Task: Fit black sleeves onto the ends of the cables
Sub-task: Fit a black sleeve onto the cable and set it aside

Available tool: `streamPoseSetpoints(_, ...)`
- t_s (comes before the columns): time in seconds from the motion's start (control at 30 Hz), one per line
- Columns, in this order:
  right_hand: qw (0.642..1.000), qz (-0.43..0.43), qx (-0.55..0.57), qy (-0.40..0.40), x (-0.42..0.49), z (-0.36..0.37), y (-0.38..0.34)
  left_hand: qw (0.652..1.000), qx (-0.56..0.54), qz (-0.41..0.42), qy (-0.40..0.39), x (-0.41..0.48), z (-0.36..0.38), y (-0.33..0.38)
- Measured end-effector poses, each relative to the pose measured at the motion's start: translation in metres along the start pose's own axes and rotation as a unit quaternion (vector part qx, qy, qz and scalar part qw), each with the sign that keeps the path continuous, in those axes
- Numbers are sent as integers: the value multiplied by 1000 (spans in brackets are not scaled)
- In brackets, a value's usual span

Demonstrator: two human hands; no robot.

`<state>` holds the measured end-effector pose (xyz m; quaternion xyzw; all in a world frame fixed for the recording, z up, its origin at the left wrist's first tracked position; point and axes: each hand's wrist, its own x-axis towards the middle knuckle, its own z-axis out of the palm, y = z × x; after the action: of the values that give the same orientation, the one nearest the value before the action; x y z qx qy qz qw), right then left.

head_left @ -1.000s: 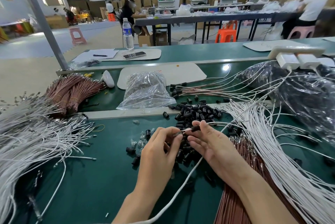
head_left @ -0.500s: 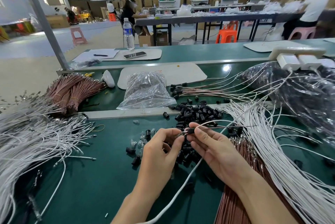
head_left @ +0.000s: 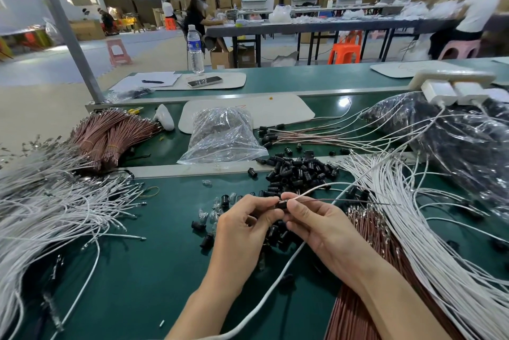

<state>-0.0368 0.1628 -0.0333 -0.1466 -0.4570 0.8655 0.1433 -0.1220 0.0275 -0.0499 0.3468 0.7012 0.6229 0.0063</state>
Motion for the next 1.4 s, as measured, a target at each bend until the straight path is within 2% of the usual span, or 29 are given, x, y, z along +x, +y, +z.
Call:
streamPoseSetpoints(0.23,993,-80,-32,75,0,6,-1,999,28,3,18,1,1,-1)
streamPoseSetpoints(0.37,988,-89,-72,101,-1,7,2,996,87,6,-10,0,4,-3)
streamPoseSetpoints(0.47,989,-80,-86,85,-3,9,3,989,144,25,-21,-2,4,0)
streamPoseSetpoints(0.73,974,-109,-152,126,-4,9,4,965,254,60,18,-3,4,8)
streamPoseSetpoints(0.87,978,-107,-141,110,-5,9,4,980,199,10,6,-3,2,6)
streamPoseSetpoints(0.97,983,-102,-129,88,-4,10,5,978,210,-12,-6,-1,3,3)
streamPoseSetpoints(1.2,988,-100,-107,57,-1,7,8,950,312,12,-11,2,7,-2)
streamPoseSetpoints(1.4,992,-83,-82,46,1,1,9,949,315,18,-26,2,11,-5)
